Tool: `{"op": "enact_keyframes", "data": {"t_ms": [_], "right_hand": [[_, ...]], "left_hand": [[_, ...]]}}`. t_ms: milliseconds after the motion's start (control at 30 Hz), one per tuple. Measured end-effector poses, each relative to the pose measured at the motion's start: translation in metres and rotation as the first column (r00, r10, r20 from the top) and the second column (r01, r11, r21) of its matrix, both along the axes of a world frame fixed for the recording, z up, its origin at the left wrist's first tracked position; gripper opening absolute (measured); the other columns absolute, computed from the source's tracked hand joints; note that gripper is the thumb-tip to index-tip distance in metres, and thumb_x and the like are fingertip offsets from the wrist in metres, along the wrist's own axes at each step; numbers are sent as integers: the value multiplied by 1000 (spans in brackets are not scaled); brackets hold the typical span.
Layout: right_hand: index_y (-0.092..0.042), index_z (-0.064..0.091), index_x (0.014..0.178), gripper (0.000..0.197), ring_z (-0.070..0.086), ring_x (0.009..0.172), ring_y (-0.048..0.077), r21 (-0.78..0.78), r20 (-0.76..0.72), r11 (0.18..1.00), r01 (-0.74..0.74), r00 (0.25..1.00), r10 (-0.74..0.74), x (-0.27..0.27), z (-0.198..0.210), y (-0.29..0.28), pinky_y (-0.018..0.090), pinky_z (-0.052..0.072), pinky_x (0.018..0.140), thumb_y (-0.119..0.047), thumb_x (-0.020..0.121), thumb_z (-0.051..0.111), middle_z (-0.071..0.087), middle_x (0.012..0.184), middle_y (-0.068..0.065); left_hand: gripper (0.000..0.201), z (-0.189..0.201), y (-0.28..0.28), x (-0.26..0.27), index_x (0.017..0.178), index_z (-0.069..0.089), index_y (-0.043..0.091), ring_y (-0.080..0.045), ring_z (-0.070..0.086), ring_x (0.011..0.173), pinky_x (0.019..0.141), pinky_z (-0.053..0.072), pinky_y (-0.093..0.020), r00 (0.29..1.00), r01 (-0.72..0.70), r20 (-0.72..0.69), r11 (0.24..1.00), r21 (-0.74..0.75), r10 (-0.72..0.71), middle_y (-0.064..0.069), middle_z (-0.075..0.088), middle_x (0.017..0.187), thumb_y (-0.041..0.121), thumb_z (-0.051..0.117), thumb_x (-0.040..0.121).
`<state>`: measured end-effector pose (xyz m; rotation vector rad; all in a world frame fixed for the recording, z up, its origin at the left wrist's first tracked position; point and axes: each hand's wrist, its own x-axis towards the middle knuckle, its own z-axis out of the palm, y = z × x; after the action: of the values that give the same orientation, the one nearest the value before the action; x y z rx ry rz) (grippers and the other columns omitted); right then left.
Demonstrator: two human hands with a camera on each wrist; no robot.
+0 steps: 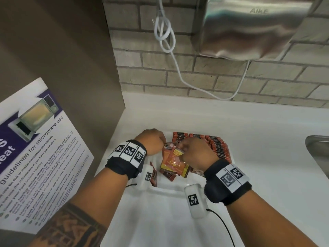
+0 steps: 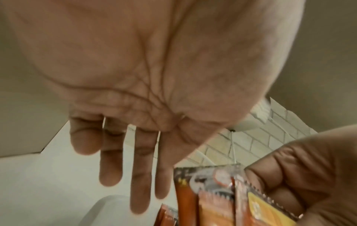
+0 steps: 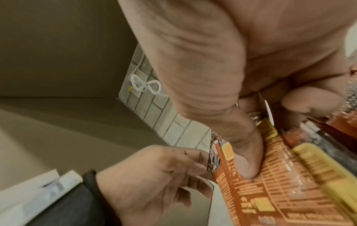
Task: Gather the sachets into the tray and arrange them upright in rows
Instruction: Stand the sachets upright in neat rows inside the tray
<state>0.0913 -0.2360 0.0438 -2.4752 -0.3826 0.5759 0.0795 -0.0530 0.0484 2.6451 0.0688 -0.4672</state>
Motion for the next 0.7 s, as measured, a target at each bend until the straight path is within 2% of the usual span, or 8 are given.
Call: {"op": "enact_keyframes", "data": {"t_ms": [67, 167, 267, 367, 467, 533, 600, 700], "right_hand": [[-18, 69, 111, 30, 58, 80, 7, 50, 26, 999, 15, 1000, -16, 5, 13, -6, 13, 38, 55, -13, 83, 78, 62, 93, -8], [-19, 68, 103, 24, 65, 83, 16, 185, 4, 980, 77, 997, -79, 16, 36, -16, 21, 46, 63, -17, 82, 80, 70, 92, -3], [-17, 70, 96, 21, 70, 83, 19, 359, -107, 920, 161, 986, -131, 24, 53, -24, 27, 52, 71, -16, 80, 84, 76, 93, 5], [-15, 70, 93, 16, 69, 78, 16, 458, -210, 861, 222, 968, -138, 27, 58, -28, 21, 53, 64, -11, 82, 81, 76, 93, 8], [-12, 70, 98, 18, 69, 73, 13, 504, -209, 823, 261, 962, -177, 30, 55, -32, 16, 49, 57, -10, 83, 80, 76, 90, 6], [-11, 69, 103, 23, 72, 77, 17, 543, -197, 788, 289, 956, -215, 31, 50, -36, 22, 54, 64, -11, 83, 80, 77, 91, 7], [-10, 69, 107, 29, 74, 88, 23, 567, -163, 765, 306, 952, -260, 31, 42, -39, 32, 57, 79, -12, 81, 82, 77, 95, 7], [-10, 70, 107, 35, 73, 89, 20, 567, -79, 778, 271, 958, -276, 28, 35, -42, 32, 58, 83, -18, 77, 86, 76, 96, 3]], "left_hand": [[33, 6, 1, 4, 116, 71, 11, -28, 61, 114, 98, 48, -34, 989, -117, 69, 977, -180, 131, -8, 68, 124, 19, 42, 102], [48, 15, -3, 8, 116, 65, 11, -31, 66, 105, 96, 51, -41, 965, -207, 41, 849, -486, 259, -11, 71, 112, 48, 37, 106], [59, 19, -15, 5, 125, 64, 17, -32, 70, 106, 88, 58, -44, 951, -301, -218, 507, -807, 218, -12, 72, 116, 64, 43, 97], [60, 19, -28, 2, 125, 64, 17, -34, 71, 100, 75, 61, -47, 920, -390, -385, 243, -888, 70, -15, 74, 111, 62, 52, 88], [43, 15, -40, 3, 125, 62, 18, -37, 71, 94, 66, 62, -52, 920, -390, -383, 135, -911, 81, -17, 73, 108, 49, 49, 98], [37, 12, -45, 5, 130, 60, 22, -40, 70, 98, 68, 60, -56, 933, -356, -349, 80, -931, 90, -17, 72, 113, 43, 48, 102], [35, 12, -51, 7, 133, 58, 23, -40, 70, 100, 70, 60, -58, 944, -312, -297, 94, -945, 145, -17, 71, 116, 38, 50, 103], [35, 12, -58, 11, 133, 60, 19, -34, 74, 89, 56, 62, -47, 939, -277, -238, 133, -952, 249, -15, 73, 113, 32, 56, 101]]}}
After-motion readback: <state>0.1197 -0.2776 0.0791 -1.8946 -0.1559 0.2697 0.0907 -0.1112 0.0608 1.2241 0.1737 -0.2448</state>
